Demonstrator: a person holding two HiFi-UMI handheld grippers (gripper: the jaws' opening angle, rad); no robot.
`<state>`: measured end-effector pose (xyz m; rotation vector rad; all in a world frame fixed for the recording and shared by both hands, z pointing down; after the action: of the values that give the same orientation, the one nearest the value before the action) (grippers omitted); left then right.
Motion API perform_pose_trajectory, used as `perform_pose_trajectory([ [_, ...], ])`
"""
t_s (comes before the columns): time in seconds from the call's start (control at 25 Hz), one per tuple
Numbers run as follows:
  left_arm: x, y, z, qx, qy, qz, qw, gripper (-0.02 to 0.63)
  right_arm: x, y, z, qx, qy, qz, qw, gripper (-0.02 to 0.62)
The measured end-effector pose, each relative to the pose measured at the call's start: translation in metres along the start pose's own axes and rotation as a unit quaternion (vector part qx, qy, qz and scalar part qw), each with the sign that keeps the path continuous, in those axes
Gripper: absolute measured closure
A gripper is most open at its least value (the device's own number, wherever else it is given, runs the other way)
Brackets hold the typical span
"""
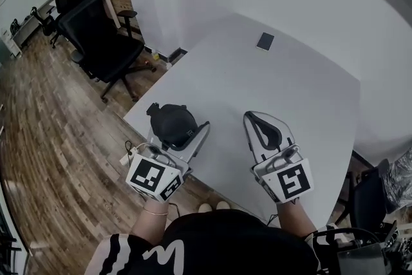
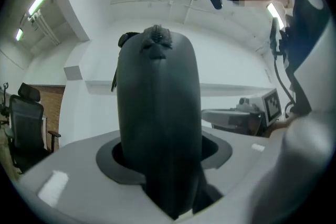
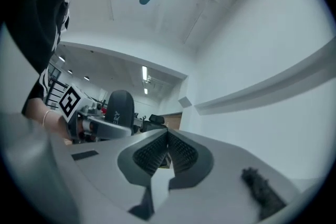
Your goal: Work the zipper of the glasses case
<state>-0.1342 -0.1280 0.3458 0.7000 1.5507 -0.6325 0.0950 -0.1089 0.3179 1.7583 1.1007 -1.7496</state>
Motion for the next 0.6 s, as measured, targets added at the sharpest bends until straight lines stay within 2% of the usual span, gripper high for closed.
perform_pose_trajectory([
  [0.32, -0.006, 0.022, 0.015, -0.018, -0.031, 0.035, 0.9987, 0.341, 0.002, 0.008, -0.001, -0.034, -0.004, 0.016, 0.999, 0.589],
  [0.6, -0.009, 0.016, 0.012, -0.017, -0.032, 0.025, 0.9990, 0.341, -0.002, 0.004, 0.001, -0.036, -0.007, 0.011, 0.999, 0.591],
])
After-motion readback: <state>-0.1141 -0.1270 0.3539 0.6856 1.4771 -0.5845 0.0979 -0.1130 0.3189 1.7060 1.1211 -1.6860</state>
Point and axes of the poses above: the fingertips, and each gripper's own axes: z forward along the fingers, y to its right, x out of its top, the point moved 10 cm from there along -z, backward along the fingers
